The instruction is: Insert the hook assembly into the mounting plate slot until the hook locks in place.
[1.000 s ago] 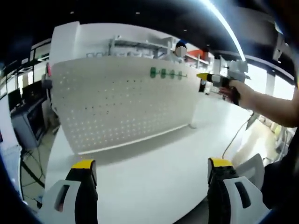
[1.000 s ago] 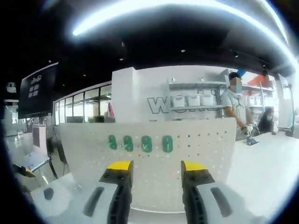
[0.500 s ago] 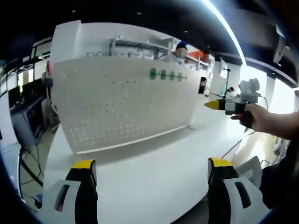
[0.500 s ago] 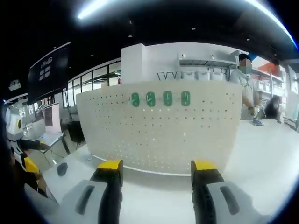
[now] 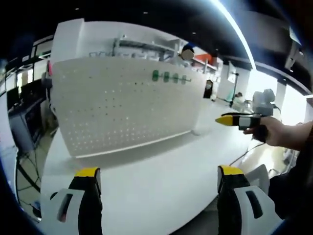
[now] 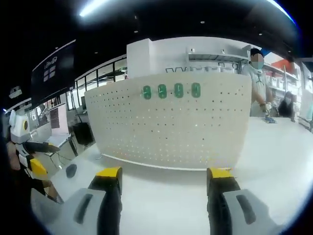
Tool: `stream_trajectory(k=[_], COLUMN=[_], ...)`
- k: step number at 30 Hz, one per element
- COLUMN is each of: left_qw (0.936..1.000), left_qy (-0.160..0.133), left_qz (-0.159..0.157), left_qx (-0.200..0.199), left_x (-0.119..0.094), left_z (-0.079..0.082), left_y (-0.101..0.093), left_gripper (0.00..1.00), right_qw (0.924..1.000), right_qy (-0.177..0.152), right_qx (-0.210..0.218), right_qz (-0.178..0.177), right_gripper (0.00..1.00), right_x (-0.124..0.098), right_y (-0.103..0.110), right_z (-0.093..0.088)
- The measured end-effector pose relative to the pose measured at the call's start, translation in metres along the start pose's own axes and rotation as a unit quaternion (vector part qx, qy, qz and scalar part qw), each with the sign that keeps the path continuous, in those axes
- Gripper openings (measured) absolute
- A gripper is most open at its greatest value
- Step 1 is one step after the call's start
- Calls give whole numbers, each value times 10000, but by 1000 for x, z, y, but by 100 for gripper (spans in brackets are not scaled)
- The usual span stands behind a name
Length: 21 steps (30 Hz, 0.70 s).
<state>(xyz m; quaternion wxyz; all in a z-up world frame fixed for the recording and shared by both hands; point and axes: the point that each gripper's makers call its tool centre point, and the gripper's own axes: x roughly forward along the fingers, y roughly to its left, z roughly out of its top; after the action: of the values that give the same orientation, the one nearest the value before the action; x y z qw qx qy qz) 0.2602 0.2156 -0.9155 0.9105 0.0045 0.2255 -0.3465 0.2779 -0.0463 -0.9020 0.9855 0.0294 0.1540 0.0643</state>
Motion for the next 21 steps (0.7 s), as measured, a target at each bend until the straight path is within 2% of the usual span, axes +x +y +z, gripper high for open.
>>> stream_trajectory(k=[9, 21], left_qw=[9999, 9999], left_qy=[-36, 14], left_qz=[57, 58], left_qx=[-107, -161], left_x=[-6, -11], left_z=[-2, -11], left_y=[2, -2], left_gripper=[100, 100], right_qw=[9998, 9983], right_qy=[126, 478], right_qx=[-57, -43], right_qz=[130, 317], right_gripper=[73, 79], right_x=[-4, -19], right_y=[12, 30], right_z=[-11, -41])
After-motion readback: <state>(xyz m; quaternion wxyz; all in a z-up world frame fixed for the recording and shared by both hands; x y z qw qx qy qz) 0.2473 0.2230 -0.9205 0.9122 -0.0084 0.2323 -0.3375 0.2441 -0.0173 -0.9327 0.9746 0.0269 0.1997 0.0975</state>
